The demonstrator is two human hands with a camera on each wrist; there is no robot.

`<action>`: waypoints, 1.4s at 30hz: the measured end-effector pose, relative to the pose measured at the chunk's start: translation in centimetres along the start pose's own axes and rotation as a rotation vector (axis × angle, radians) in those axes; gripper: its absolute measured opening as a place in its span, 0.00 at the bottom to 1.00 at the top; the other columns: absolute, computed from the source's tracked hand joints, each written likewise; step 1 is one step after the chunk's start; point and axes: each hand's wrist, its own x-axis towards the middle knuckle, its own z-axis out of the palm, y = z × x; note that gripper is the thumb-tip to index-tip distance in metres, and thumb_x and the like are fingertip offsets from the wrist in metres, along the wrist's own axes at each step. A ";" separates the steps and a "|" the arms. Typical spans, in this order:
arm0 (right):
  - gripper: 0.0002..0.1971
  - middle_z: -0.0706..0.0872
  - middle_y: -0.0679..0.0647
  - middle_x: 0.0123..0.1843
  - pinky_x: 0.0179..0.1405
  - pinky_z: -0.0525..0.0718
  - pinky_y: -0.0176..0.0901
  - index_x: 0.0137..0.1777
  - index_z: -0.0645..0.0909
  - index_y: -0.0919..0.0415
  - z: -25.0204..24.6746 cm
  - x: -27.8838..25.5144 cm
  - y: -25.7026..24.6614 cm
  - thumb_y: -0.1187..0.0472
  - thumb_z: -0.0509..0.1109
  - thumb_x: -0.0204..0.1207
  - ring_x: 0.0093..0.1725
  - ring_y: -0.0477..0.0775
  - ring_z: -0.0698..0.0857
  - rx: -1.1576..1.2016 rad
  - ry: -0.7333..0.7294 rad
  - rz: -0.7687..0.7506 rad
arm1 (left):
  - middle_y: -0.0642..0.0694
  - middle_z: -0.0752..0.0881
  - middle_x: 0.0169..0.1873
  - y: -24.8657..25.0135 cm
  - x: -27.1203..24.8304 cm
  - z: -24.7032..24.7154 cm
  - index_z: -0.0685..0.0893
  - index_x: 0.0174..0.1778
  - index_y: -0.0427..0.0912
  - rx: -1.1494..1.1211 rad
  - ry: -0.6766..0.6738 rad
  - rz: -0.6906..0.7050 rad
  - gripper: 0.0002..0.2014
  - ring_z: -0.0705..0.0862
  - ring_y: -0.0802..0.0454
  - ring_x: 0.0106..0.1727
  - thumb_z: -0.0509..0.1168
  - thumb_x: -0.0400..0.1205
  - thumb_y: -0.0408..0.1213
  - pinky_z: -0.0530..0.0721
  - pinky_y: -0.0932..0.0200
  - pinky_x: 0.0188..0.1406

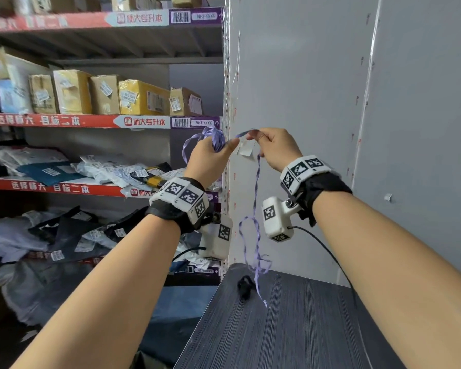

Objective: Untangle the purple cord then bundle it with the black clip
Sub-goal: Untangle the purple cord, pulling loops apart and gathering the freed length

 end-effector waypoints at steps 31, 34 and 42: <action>0.18 0.90 0.60 0.48 0.42 0.79 0.43 0.50 0.86 0.61 5.9 -8.6 8.8 0.53 0.57 0.84 0.43 0.56 0.84 -0.227 -0.394 -0.041 | 0.54 0.59 0.15 -6.6 -7.8 3.0 0.63 0.25 0.44 -0.644 -0.610 -0.517 0.23 0.54 0.58 0.16 0.52 0.86 0.50 0.55 0.64 0.21; 0.18 0.86 0.55 0.37 0.41 0.78 0.46 0.45 0.81 0.64 7.2 -11.7 10.5 0.54 0.53 0.86 0.39 0.57 0.82 -0.198 -0.461 0.056 | 0.54 0.58 0.15 -7.2 -7.8 2.6 0.60 0.27 0.45 -0.699 -0.513 -0.539 0.24 0.54 0.58 0.16 0.49 0.87 0.53 0.56 0.62 0.20; 0.17 0.77 0.54 0.32 0.38 0.76 0.48 0.71 0.65 0.57 11.0 -16.4 12.3 0.52 0.45 0.87 0.34 0.58 0.77 -0.419 -0.752 0.121 | 0.55 0.62 0.18 -9.9 -8.6 4.6 0.68 0.30 0.46 -0.664 -0.223 -0.503 0.20 0.59 0.58 0.21 0.54 0.86 0.52 0.63 0.60 0.30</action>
